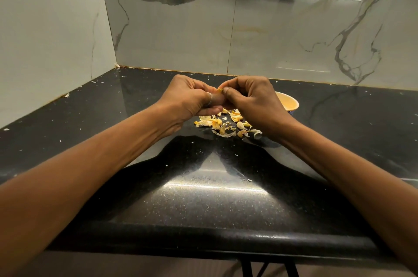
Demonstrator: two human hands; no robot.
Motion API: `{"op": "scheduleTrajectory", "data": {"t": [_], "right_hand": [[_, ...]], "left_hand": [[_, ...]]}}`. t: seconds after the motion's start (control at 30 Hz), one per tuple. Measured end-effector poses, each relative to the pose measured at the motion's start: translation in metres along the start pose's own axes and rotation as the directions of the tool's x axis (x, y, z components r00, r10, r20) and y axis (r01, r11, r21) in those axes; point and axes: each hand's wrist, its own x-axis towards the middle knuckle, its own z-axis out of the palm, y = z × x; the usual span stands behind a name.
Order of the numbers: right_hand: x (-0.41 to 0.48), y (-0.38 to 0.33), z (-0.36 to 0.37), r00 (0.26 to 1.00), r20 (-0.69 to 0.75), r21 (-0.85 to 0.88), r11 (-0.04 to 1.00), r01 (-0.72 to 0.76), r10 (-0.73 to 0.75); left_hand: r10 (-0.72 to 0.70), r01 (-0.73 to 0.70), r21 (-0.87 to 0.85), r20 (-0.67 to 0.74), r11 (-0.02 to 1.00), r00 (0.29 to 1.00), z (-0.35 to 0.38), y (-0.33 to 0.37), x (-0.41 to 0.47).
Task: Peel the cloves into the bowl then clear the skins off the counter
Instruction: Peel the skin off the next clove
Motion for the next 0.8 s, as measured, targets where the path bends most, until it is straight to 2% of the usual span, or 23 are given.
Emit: {"op": "scheduleTrajectory", "data": {"t": [0.1,0.2,0.43,0.6,0.67,0.8], "right_hand": [[0.0003,-0.0012,-0.0045,0.998,0.057,0.076,0.997,0.004,-0.008],[0.0014,-0.0006,-0.006,0.996,0.089,0.076,0.997,0.013,-0.019],[0.0043,0.0031,-0.0061,0.998,0.06,0.028,0.999,0.03,-0.032],[0.0045,0.0046,-0.0092,0.996,0.085,0.057,0.998,0.01,-0.015],[0.0042,0.005,-0.0083,0.997,0.069,0.016,0.999,0.034,-0.035],[0.0026,0.0051,-0.0048,0.99,0.019,-0.183,0.973,0.138,-0.137]], "left_hand": [[0.01,-0.01,-0.021,0.005,1.0,1.0,-0.0035,0.0001,0.0023],[0.015,-0.015,-0.017,0.013,1.0,1.0,-0.0035,0.0,0.0018],[0.05,-0.051,0.046,0.022,0.998,0.999,-0.0012,0.0011,-0.0006],[0.052,-0.054,0.048,0.043,0.997,0.998,-0.0016,0.0006,-0.0007],[0.059,-0.062,0.07,0.045,0.996,0.997,-0.0017,-0.0002,-0.0001],[0.083,-0.088,0.152,0.041,0.984,0.996,-0.0006,-0.0013,0.0005]]}}
